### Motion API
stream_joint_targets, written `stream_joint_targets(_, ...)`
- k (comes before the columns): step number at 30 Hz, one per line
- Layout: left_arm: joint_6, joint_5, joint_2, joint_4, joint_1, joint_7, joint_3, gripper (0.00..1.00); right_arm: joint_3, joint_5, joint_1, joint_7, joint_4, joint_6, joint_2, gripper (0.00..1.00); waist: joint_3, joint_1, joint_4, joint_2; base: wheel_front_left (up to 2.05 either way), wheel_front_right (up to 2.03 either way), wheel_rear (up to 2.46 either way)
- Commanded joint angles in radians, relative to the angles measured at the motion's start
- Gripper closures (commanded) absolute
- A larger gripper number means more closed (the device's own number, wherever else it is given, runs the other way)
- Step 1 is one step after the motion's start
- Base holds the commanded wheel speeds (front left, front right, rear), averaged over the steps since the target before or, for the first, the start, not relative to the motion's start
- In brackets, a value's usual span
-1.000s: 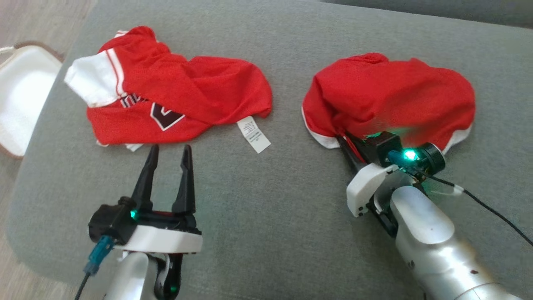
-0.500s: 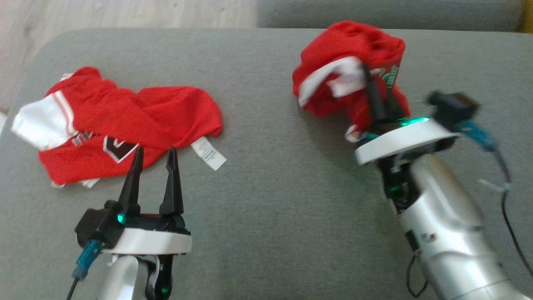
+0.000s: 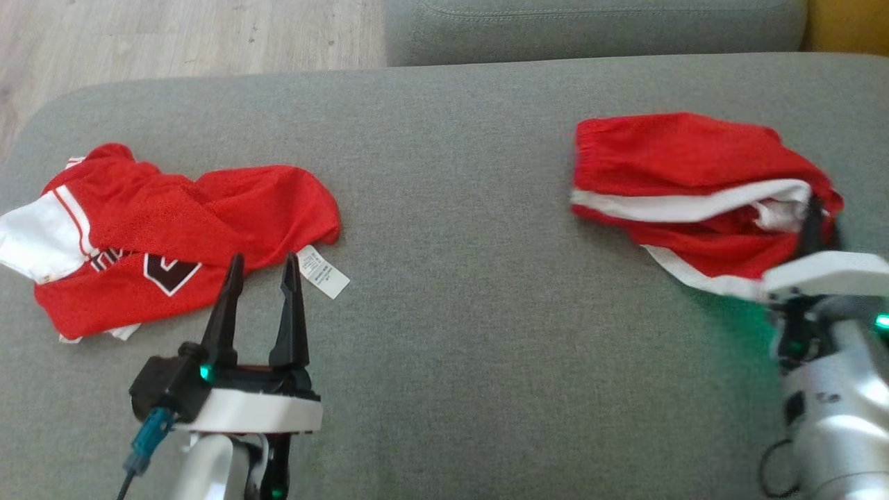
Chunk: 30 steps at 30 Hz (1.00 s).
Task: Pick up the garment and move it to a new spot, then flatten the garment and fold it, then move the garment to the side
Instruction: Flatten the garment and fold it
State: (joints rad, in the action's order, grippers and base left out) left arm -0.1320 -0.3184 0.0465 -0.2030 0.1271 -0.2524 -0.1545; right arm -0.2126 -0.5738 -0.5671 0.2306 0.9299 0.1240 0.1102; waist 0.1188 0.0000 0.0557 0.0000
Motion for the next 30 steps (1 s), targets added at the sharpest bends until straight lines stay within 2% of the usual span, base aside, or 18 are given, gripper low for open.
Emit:
stream_joint_targets(1, 0.003, 0.001, 0.004, 0.032, 0.010, -0.009, 0.033, 0.00, -0.048, 0.107, -0.071, 0.024, 0.021, 0.007, 0.027, 0.00, 0.000, 0.0000, 0.000, 0.0000, 0.00, 0.00, 0.00)
stream_joint_targets(4, 0.003, -0.002, 0.004, 0.033, 0.010, -0.009, 0.037, 0.00, -0.113, 0.268, -0.091, 0.029, 0.024, 0.007, 0.021, 0.00, 0.001, 0.0000, -0.005, 0.0000, 0.00, 0.00, 0.00)
stream_joint_targets(8, 0.003, -0.004, 0.004, 0.033, 0.012, -0.009, 0.040, 0.00, -0.166, 0.485, -0.065, 0.031, -0.140, 0.007, -0.027, 0.00, 0.000, 0.0000, -0.016, 0.0000, 0.00, 0.00, 0.00)
stream_joint_targets(12, 0.002, -0.006, 0.004, 0.034, 0.012, -0.009, 0.042, 0.00, -0.122, 0.552, -0.010, 0.031, -0.281, 0.007, -0.056, 0.00, -0.006, 0.0000, -0.028, 0.0000, 0.00, 0.00, 0.00)
stream_joint_targets(17, 0.002, -0.006, 0.004, 0.041, 0.010, -0.009, 0.043, 0.00, 0.119, 0.443, 0.150, 0.031, -0.465, 0.007, -0.059, 0.00, -0.015, 0.0000, -0.045, 0.0000, 0.00, 0.00, 0.00)
stream_joint_targets(20, 0.002, -0.007, 0.004, 0.046, 0.007, -0.009, 0.047, 0.00, 0.216, 0.403, 0.253, 0.031, -0.562, 0.007, -0.060, 0.00, -0.018, 0.0000, -0.056, 0.0000, 0.00, 0.00, 0.00)
stream_joint_targets(25, 0.002, -0.001, 0.004, 0.047, 0.002, -0.009, 0.039, 0.00, 0.295, 0.386, 0.382, 0.031, -0.646, 0.007, -0.060, 0.00, -0.024, 0.0000, -0.066, 0.0000, 0.00, 0.00, 0.00)
stream_joint_targets(30, 0.002, 0.003, 0.004, 0.049, 0.002, -0.009, 0.028, 0.00, 0.325, 0.393, 0.424, 0.031, -0.678, 0.007, -0.060, 0.00, -0.020, 0.0000, -0.065, 0.0000, 0.00, 0.00, 0.00)
